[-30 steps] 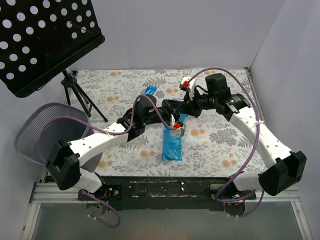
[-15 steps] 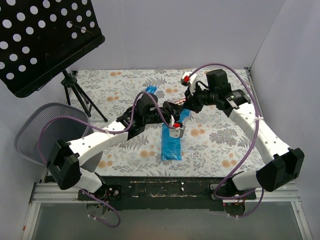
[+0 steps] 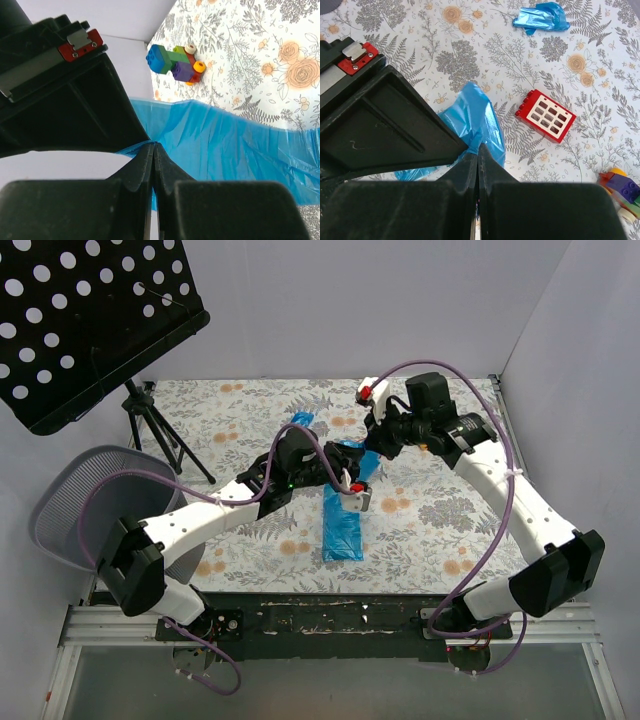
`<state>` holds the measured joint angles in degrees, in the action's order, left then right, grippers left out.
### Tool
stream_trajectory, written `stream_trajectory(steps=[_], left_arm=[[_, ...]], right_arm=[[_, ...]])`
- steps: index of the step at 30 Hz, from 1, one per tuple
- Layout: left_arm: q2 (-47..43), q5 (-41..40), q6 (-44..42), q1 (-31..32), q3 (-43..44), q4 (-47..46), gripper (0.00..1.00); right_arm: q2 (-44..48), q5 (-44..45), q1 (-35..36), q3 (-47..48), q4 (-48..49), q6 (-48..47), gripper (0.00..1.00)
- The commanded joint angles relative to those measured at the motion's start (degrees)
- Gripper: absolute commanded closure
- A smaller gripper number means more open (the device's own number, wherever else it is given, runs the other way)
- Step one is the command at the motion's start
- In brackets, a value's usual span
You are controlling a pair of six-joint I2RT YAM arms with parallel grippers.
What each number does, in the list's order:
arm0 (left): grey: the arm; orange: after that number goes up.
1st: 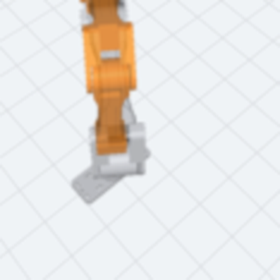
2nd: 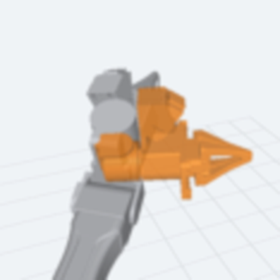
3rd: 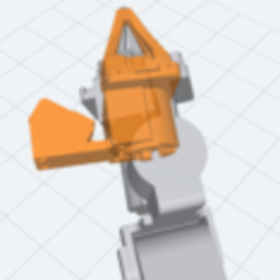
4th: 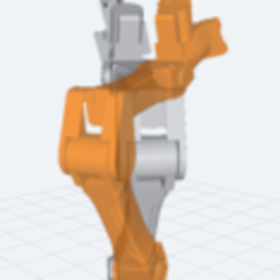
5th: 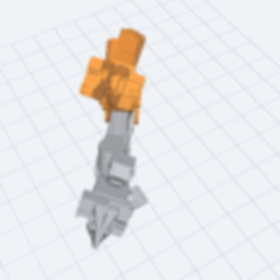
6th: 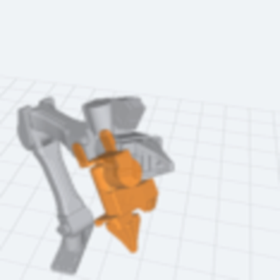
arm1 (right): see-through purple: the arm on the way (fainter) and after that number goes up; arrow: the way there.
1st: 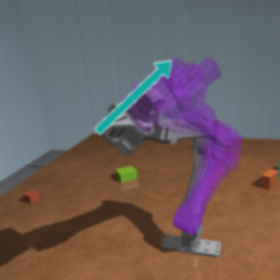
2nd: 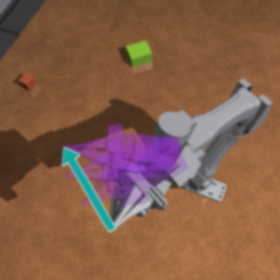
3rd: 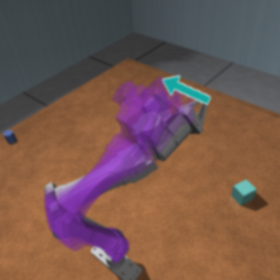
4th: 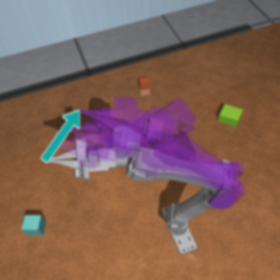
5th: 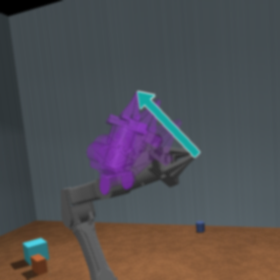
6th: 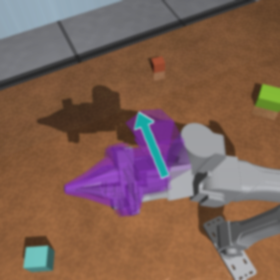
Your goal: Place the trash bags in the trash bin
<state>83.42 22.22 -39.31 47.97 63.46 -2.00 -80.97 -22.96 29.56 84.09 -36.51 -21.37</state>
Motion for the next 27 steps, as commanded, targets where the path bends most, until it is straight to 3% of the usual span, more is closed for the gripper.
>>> stream_trajectory(steps=[1,9,20,27], left_arm=[[-0.3,-5.2,1.9,-0.2,0.4,2.4,1.0],[1.5,-5.6,4.0,-0.7,2.3,-1.0,1.0],[-2.9,7.5,4.5,0.0,1.3,-2.0,1.0],[-0.1,5.2,4.4,0.1,1.1,-1.5,1.0]], right_arm=[[2.6,-2.3,0.9,-2.3,2.4,1.5,0.99],[5.6,-6.0,1.2,-6.6,4.3,4.0,0.99],[2.7,-2.7,-2.0,-9.0,8.3,3.4,0.99],[2.3,-7.4,-1.2,-6.2,9.2,6.9,0.99]])
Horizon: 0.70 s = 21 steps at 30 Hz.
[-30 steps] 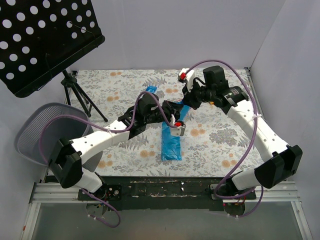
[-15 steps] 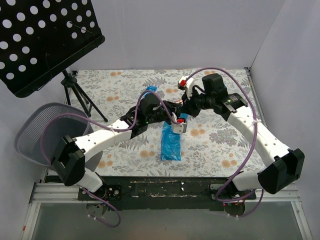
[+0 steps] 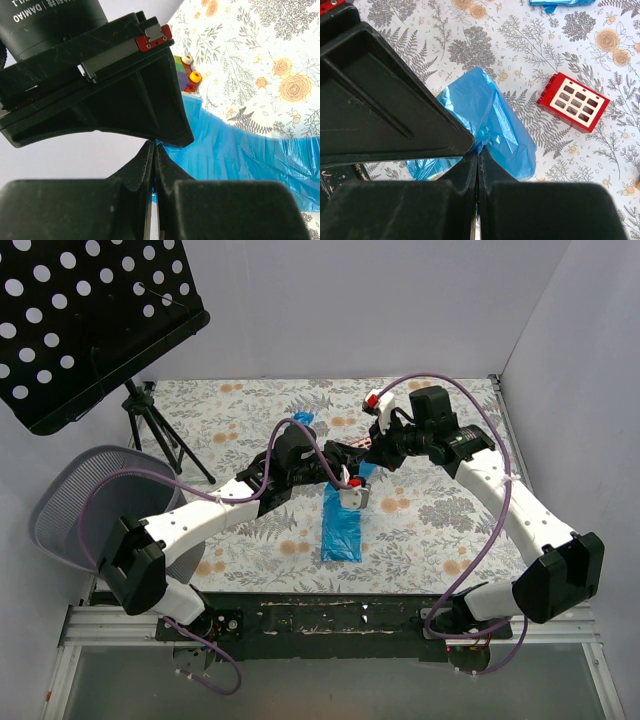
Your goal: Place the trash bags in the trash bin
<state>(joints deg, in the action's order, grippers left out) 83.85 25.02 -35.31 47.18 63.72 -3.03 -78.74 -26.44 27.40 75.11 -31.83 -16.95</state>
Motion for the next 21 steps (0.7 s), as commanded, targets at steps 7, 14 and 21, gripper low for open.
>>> stream_trajectory(steps=[7,14,21], left_arm=[[2.0,-3.3,-0.6,0.9,0.4,2.7,1.0],[-1.0,-3.1,-0.8,1.1,-0.6,3.4,1.0],[2.0,-6.7,0.1,1.1,1.9,-4.3,1.0]], right_arm=[[-1.6,-8.5,0.8,10.6,4.3,5.3,0.99],[-3.9,-8.1,-1.8,8.0,4.4,3.7,0.99],[0.7,-9.8,5.1,2.0,3.9,5.1,0.99]])
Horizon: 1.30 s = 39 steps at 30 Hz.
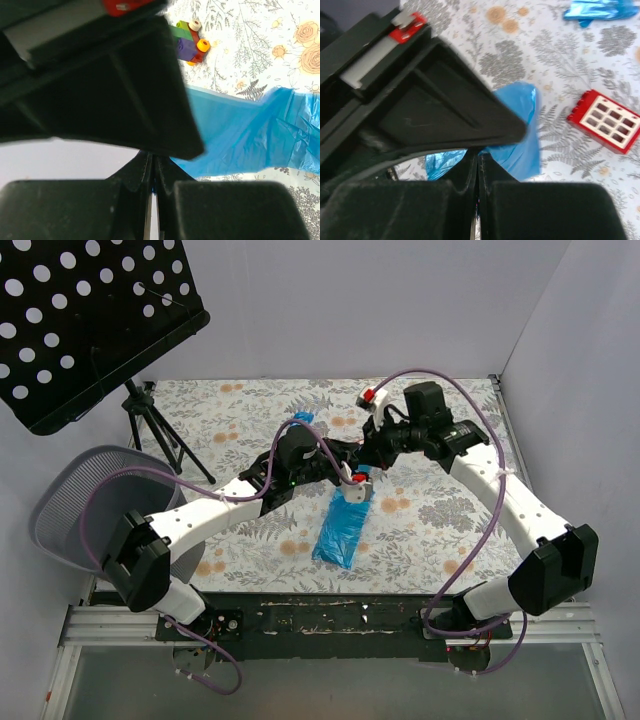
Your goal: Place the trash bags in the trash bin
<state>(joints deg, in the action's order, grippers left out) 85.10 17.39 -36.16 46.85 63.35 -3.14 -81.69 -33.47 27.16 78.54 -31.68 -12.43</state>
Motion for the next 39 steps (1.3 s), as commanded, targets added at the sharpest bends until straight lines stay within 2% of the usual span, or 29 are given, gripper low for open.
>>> stream_trajectory(steps=[1,6,11,15,19,23,28,33,39], left_arm=[[1.1,0.9,1.1,1.3,2.2,-4.2,1.0],[-0.3,4.7,1.3,1.4,0.2,-1.7,1.0],[-4.3,8.9,3.9,1.4,-0.3,-0.5,1.0],[-3.5,9.2,3.3,1.4,1.9,0.1,1.0],[-1.0,6.4,2.7,1.4,2.5,0.2,1.0],[1.5,-0.1,1.9,1.4,-0.2,-1.3,1.0],[1.6,-1.8,2.8,1.2,-2.4,1.4,1.0],[-0.5,-3.8,2.7,1.2,-3.9,-0.1,1.0],[-0.1,-5.9,5.3,0.3,-0.1,-6.2,1.0]], right_arm=[[4.0,-2.7,6.1,-1.4,3.7,0.7,0.99],[2.5,0.3,5.4,2.5,4.0,-0.5,0.99],[-1.0,3.1,-1.0,2.9,5.0,-2.2,0.99],[-1.4,1.8,0.0,1.6,6.1,0.5,0.99],[-0.7,-1.0,2.3,4.1,6.2,2.3,0.99],[-0.4,-5.1,2.5,8.3,5.1,5.1,0.99],[-0.8,-5.0,2.1,10.9,5.1,5.7,0.99],[-0.6,-1.8,1.4,7.8,4.1,2.2,0.99],[3.5,-1.9,2.6,-1.6,3.8,1.6,0.99]])
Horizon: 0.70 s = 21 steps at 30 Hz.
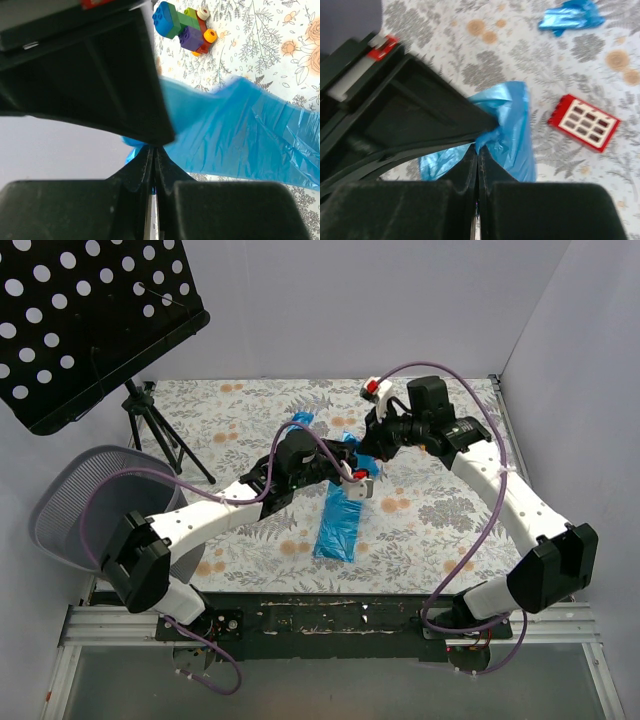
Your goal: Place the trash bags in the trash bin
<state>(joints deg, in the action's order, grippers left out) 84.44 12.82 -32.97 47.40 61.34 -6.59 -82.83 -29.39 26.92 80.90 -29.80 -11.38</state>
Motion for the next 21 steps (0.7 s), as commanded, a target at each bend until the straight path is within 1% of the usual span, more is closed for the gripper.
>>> stream_trajectory(steps=[1,4,6,10,14,17,21], left_arm=[[0.9,-1.3,2.3,-0.3,2.4,-3.2,1.0],[3.0,-1.7,3.0,-0.6,3.3,-2.8,1.0],[3.8,-1.2,2.7,-0.7,3.1,-3.0,1.0],[1.6,5.8,1.6,-0.2,2.6,-1.7,1.0],[-1.6,11.1,1.1,1.7,3.0,-1.3,1.0],[-0.5,11.3,0.5,2.4,5.2,0.1,1.0],[1.7,7.8,-0.2,2.4,6.0,0.4,1.0]], right_arm=[[5.2,-6.4,3.4,-5.0,2.5,1.0,0.99],[5.8,-8.0,3.8,-4.9,4.0,2.5,0.99],[5.4,-8.1,3.8,-2.8,4.7,3.3,0.99],[3.2,-3.8,2.4,-0.2,4.8,1.6,0.99],[0.7,-1.8,0.2,-2.5,4.7,-0.8,0.99],[-0.3,-2.2,0.2,-2.0,4.8,-0.7,0.99],[-0.6,-4.4,0.6,0.7,5.5,2.1,0.99]])
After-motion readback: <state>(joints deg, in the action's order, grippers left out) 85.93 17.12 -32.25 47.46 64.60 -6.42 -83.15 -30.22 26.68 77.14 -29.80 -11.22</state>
